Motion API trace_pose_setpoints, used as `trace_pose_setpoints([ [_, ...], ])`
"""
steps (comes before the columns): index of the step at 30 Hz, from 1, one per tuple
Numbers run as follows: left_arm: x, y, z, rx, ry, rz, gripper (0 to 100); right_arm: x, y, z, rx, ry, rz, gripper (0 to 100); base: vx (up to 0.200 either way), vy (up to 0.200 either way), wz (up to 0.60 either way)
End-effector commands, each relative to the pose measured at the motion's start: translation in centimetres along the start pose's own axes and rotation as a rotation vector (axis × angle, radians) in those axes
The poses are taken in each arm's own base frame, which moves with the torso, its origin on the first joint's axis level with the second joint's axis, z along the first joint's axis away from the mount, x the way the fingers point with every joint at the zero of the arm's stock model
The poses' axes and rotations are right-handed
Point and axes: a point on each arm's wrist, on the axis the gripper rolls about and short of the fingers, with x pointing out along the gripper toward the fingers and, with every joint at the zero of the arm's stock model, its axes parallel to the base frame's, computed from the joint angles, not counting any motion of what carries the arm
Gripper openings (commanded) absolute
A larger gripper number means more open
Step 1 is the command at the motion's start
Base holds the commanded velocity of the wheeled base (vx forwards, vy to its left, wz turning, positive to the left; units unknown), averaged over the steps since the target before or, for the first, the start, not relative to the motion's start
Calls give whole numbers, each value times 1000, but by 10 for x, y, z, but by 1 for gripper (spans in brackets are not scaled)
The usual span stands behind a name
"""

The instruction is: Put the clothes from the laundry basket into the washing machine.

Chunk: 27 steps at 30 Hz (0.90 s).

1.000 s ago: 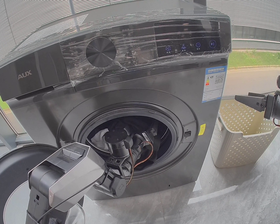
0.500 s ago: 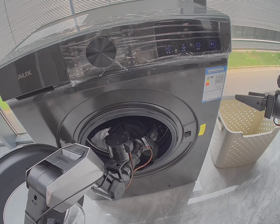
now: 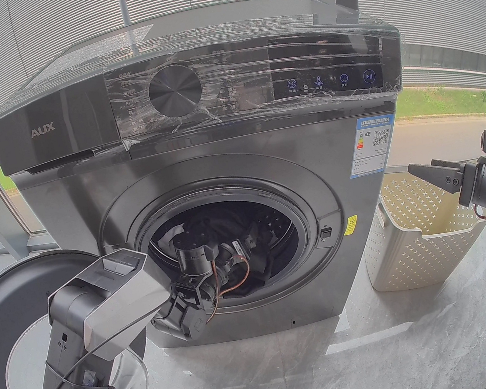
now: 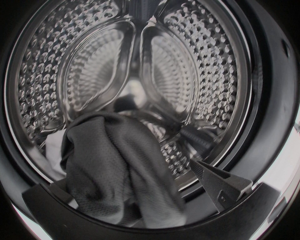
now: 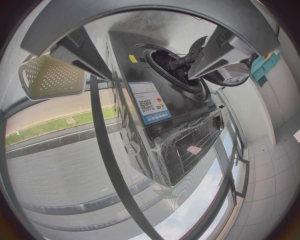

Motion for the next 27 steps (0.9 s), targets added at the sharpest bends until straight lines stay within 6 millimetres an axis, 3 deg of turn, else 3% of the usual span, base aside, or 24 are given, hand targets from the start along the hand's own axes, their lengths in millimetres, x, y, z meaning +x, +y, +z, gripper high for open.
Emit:
trace_pose_setpoints([
  [1,1,3,-13,22,16,-5,100,0,1,0,-1,-2,2,100,0,0,0],
  [5,9,-6,2,13,-51,-35,100,0,1,1,-2,-3,4,100,0,0,0],
  [8,6,-5,1,17,-31,-20,100,0,1,1,-1,-3,3,100,0,0,0],
  [13,-23,1,-23,41,131,39,100,0,0,1,-1,-2,2,100,0,0,0],
  [20,-60,-7,-20,65,220,44,100,0,1,0,-1,-2,2,100,0,0,0],
  [23,-74,5,-29,77,282,77,100,0,1,1,-2,-4,3,100,0,0,0],
  [27,-78,19,-29,71,292,112,100,0,1,1,-2,-4,3,100,0,0,0],
])
